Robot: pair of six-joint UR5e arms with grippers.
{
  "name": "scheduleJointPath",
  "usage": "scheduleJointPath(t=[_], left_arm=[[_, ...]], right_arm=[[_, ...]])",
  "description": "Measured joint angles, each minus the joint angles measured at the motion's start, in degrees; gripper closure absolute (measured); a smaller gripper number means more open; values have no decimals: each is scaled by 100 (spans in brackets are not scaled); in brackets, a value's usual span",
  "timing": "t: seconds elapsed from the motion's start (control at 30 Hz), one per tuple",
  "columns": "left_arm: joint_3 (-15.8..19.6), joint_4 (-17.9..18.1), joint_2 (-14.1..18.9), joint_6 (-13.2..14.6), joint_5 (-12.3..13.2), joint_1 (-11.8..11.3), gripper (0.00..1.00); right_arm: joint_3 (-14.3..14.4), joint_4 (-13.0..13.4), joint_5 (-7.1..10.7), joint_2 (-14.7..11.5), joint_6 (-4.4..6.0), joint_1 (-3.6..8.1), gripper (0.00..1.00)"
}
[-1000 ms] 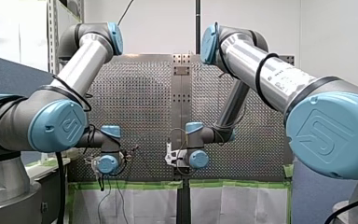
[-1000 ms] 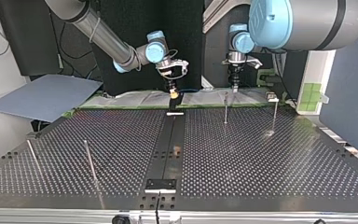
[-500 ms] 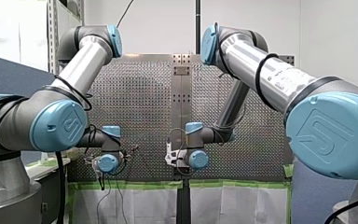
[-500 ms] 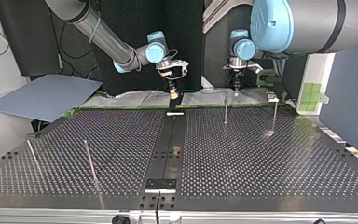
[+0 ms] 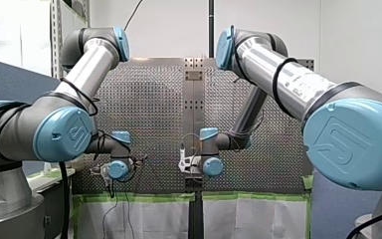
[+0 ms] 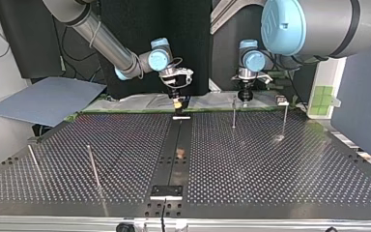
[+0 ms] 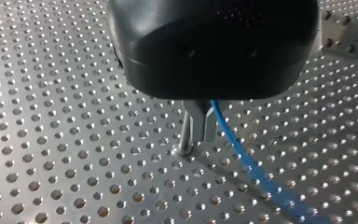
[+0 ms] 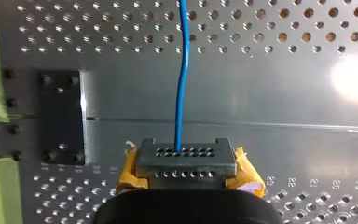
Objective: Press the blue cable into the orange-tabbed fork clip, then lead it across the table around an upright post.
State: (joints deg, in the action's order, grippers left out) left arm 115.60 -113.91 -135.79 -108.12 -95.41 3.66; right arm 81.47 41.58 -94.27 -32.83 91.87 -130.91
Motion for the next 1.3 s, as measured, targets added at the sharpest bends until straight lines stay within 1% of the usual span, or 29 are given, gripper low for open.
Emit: scheduleJointPath(t=[0.17, 0.33, 0.47, 0.53, 0.6, 0.7, 0.9, 1.1, 1.3], left_arm=[[-174, -150, 1, -44, 43, -79, 100], [-311, -267, -2, -59, 97, -143, 100], [-407, -337, -2, -66, 128, -186, 100], [-465, -389, -3, -66, 140, -203, 100], [-520, -436, -3, -61, 146, -215, 100], [-601, -497, -3, -45, 154, -231, 100], [-647, -607, -3, 131, 150, -249, 100], [-651, -786, -3, 309, 55, -269, 100], [-651, -773, -1, 521, -39, -274, 100]], right_arm=[[-154, -87, 10, 10, -6, 75, 100], [-241, -120, 16, 20, -19, 145, 100], [-325, -155, 31, 87, -29, 205, 100], [-390, -210, 33, 151, -53, 225, 100], [-483, -299, 35, 241, -102, 241, 100], [-625, -430, 42, 334, -137, 252, 100], [-847, -534, 63, 375, -156, 261, 100], [-884, -558, 72, 381, -163, 263, 100], [-888, -578, 82, 388, -167, 263, 100]])
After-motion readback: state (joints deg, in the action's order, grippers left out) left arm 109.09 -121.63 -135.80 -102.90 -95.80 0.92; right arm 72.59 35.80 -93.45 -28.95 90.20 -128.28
